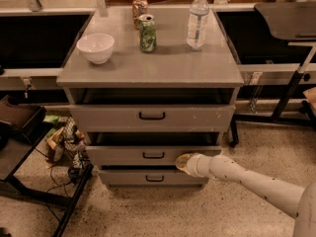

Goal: Close middle drawer

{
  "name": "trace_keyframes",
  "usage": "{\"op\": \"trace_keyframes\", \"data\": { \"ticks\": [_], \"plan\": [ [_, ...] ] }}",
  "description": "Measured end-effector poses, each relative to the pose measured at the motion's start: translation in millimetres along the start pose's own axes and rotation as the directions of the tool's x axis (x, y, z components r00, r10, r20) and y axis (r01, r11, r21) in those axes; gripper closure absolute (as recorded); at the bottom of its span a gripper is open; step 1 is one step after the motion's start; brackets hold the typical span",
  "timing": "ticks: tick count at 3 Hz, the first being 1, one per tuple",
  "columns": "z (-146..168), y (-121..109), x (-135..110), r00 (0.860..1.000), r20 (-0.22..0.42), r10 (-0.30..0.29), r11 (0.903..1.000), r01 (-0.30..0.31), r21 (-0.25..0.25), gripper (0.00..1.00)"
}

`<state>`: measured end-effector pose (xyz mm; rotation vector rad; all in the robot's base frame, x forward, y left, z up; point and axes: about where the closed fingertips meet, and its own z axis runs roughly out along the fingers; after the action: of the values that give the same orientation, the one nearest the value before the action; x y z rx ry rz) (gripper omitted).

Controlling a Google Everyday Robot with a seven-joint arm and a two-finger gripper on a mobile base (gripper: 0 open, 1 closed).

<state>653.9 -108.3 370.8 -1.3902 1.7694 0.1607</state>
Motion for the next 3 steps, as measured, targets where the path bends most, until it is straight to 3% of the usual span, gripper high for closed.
{"op": "trace_keyframes", "data": {
  "ticks": [1, 2, 3],
  "plan": [
    [0.0, 0.0, 0.0, 1.000, 0.000, 0.000, 1.0000, 0.000, 0.000, 0.11],
    [0.1, 0.1, 0.0, 1.000, 0.000, 0.000, 1.0000, 0.000, 0.000, 0.00],
    [-0.1, 0.3, 0.0, 1.000, 0.000, 0.000, 1.0000, 0.000, 0.000, 0.19]
  ]
}}
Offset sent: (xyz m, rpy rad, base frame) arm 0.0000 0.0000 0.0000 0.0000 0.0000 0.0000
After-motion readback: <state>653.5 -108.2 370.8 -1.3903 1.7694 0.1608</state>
